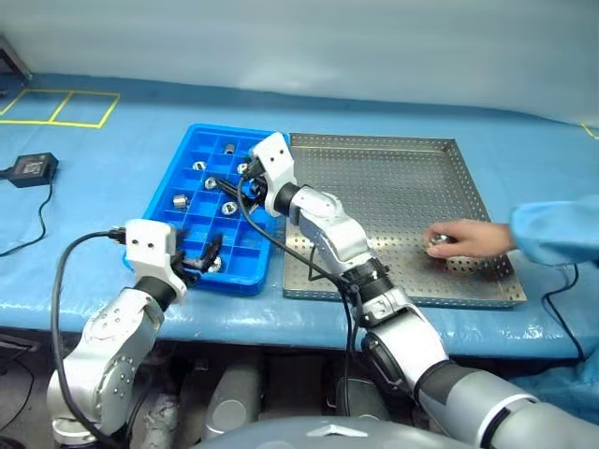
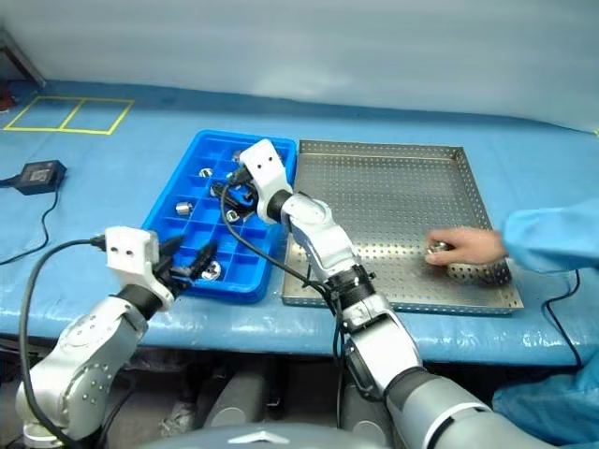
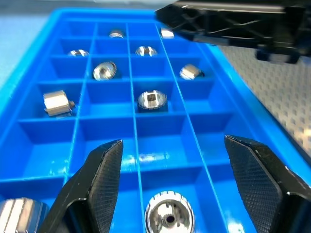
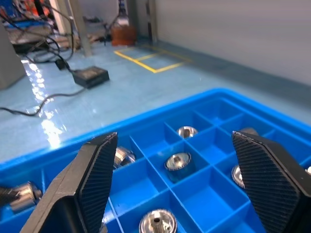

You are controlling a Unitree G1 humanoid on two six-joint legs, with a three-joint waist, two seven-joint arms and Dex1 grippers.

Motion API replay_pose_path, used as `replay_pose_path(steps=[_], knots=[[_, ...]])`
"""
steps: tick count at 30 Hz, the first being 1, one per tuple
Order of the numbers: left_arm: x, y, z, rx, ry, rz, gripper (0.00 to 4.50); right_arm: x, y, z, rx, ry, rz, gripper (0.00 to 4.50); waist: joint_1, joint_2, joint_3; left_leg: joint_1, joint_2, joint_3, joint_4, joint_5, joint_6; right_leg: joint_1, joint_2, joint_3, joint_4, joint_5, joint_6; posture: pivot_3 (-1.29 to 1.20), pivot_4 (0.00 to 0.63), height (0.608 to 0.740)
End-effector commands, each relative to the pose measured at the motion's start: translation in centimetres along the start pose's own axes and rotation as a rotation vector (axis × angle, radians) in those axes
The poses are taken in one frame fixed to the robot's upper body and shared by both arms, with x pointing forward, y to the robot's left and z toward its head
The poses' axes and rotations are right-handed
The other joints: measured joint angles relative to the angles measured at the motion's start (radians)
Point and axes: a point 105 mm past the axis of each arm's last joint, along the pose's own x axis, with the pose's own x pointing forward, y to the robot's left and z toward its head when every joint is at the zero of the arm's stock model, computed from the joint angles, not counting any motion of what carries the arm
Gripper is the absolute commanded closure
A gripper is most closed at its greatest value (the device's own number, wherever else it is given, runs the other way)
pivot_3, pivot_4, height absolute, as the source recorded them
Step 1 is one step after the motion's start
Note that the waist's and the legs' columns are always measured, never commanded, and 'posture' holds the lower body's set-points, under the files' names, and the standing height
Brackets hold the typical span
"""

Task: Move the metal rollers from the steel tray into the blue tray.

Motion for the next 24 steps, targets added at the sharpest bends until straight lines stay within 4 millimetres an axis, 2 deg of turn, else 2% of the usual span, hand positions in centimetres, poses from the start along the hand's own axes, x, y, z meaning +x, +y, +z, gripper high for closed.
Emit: replay_pose_path(steps=[1,4,10,16,24], knots=[[-0.1,1.2,0.1,0.048,0.020,0.049,0.87,-2.6,-0.7,2.8,-0.018,-0.084,-0.031,0.53,0.001,-0.001,-0.001,0.000,0.000,0.000,0.000,0.000,0.000,0.001,0.000,0.000,0.000,0.000,0.000,0.22,0.150,0.740],[0.1,0.6,-2.0,0.134,0.136,-0.010,0.87,-4.7,-2.1,4.1,0.025,-0.139,-0.142,0.53,-0.002,-0.002,-0.001,0.000,0.000,0.001,0.000,0.000,0.000,0.002,0.000,0.000,0.000,0.000,-0.001,0.19,0.150,0.740],[0.9,-1.4,-5.1,0.262,0.293,-0.153,0.87,-5.9,-1.6,5.5,0.020,-0.180,-0.175,0.53,-0.028,-0.001,-0.001,0.001,0.004,0.003,0.000,-0.003,-0.006,-0.002,0.002,0.001,0.000,0.001,-0.002,0.12,0.150,0.740],[1.4,-4.7,-5.8,0.278,0.311,-0.331,0.87,-6.1,-2.6,5.9,-0.002,-0.180,-0.230,0.53,-0.046,-0.001,-0.001,0.002,0.004,0.004,0.000,-0.003,-0.006,-0.002,0.001,0.001,0.000,0.001,-0.003,0.09,0.150,0.740],[1.2,-6.5,-5.6,0.215,0.277,-0.412,0.87,-6.4,-3.7,5.3,0.000,-0.145,-0.296,0.53,-0.051,-0.001,-0.001,0.002,0.004,0.005,0.000,-0.003,-0.005,-0.002,0.001,0.001,0.000,0.001,-0.003,0.09,0.150,0.740]])
